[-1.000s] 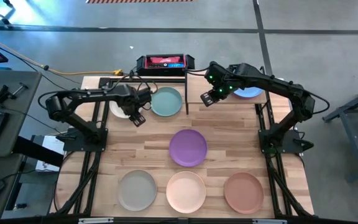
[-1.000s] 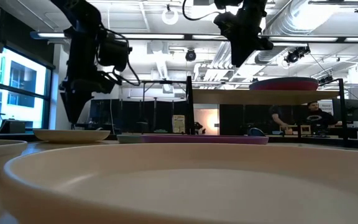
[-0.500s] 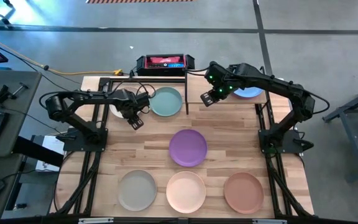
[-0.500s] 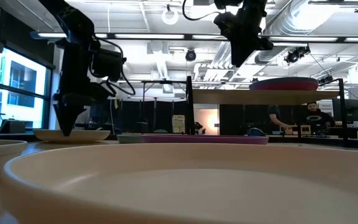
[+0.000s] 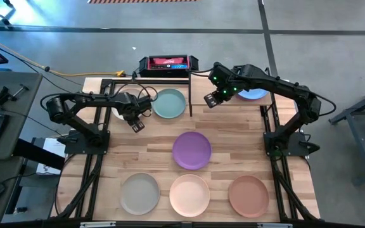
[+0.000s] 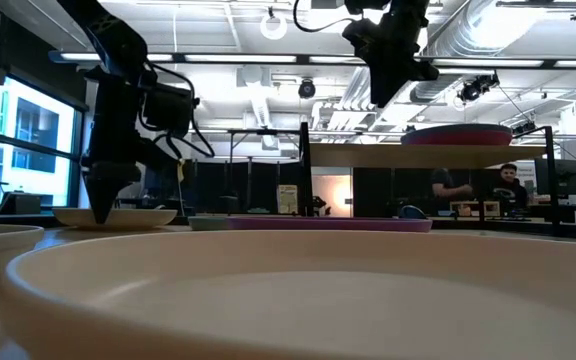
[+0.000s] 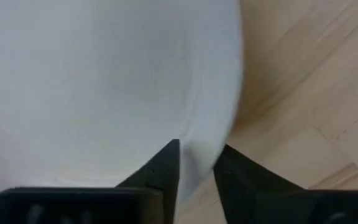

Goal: Place and stack plates onto a shelf
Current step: Stack the white plate on top of the blue plate on the shelf

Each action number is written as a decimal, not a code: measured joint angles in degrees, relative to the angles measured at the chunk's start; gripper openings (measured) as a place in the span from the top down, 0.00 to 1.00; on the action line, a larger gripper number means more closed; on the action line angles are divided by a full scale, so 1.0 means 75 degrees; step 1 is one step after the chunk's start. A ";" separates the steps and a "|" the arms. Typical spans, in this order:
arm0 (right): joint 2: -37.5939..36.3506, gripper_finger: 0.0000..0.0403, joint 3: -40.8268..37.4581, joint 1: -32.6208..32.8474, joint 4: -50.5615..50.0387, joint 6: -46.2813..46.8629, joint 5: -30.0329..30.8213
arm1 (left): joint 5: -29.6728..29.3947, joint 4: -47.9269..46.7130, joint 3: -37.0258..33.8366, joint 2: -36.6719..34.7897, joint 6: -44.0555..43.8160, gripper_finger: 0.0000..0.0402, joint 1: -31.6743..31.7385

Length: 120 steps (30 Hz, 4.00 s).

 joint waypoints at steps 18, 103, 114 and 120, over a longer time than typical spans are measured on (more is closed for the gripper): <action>0.0000 0.88 0.0000 0.0000 0.0000 -0.0003 0.0160 | -0.0018 -0.0920 0.0368 0.0000 0.0645 0.99 -0.0011; 0.0029 0.71 0.0000 -0.0616 0.4237 -0.0976 -0.0559 | -0.2990 -0.0430 0.4584 -0.0458 1.1718 1.00 -0.2611; 0.0064 0.71 0.0003 -0.0589 0.3824 -0.0650 -0.0551 | -0.3007 0.0004 0.4584 -0.0455 1.2278 1.00 -0.2611; 0.0067 0.75 0.0003 -0.0586 0.3706 -0.0632 -0.0551 | -0.3022 0.0060 0.4584 -0.0452 1.2395 1.00 -0.2611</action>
